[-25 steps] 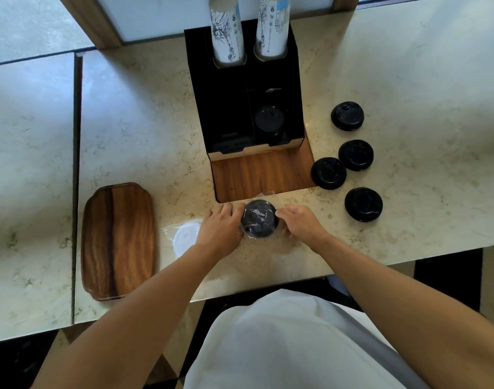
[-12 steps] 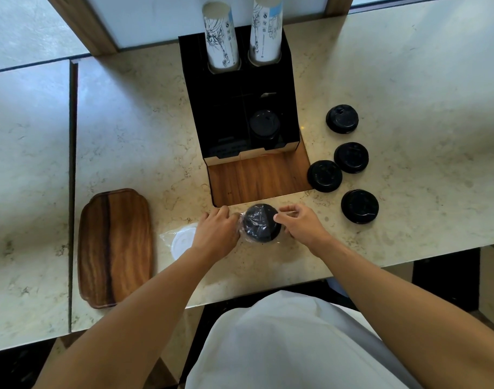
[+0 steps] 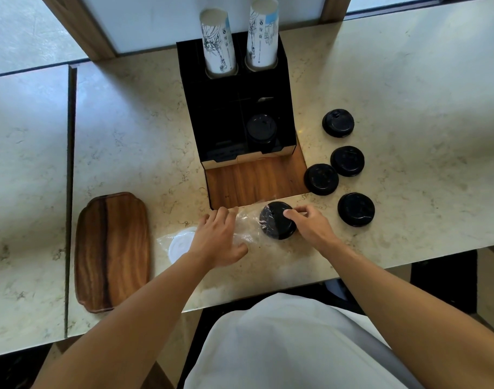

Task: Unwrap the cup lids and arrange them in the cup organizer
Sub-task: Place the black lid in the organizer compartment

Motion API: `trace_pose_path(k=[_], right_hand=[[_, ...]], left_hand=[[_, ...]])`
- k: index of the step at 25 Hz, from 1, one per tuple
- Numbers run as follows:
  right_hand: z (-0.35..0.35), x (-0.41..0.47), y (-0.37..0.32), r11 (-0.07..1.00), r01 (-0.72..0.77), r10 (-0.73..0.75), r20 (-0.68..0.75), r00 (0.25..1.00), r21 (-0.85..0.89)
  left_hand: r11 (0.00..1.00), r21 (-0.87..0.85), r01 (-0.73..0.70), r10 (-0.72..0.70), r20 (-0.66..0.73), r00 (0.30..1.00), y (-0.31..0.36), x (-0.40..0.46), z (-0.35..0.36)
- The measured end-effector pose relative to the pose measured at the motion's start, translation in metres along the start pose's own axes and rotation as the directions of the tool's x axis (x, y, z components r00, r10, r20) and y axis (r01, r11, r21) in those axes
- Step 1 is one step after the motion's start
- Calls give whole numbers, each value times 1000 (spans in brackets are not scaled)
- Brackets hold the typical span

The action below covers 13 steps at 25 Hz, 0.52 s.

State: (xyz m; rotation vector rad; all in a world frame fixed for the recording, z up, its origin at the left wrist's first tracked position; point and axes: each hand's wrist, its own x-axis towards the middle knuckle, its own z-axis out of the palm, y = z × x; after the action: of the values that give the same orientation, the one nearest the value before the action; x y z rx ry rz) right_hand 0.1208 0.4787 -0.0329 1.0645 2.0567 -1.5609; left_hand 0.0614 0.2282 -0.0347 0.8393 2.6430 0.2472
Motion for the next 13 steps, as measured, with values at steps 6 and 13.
trace_pose_path(k=[6,13], right_hand=[[-2,7,-1,999,-30,27,63,998,43],[-19,16,-18,968,-8,38,-116,993,252]], left_hand=[[998,44,-48,48,-6,999,2,9,-3],[999,51,-12,10,47,999,-2,27,-3]])
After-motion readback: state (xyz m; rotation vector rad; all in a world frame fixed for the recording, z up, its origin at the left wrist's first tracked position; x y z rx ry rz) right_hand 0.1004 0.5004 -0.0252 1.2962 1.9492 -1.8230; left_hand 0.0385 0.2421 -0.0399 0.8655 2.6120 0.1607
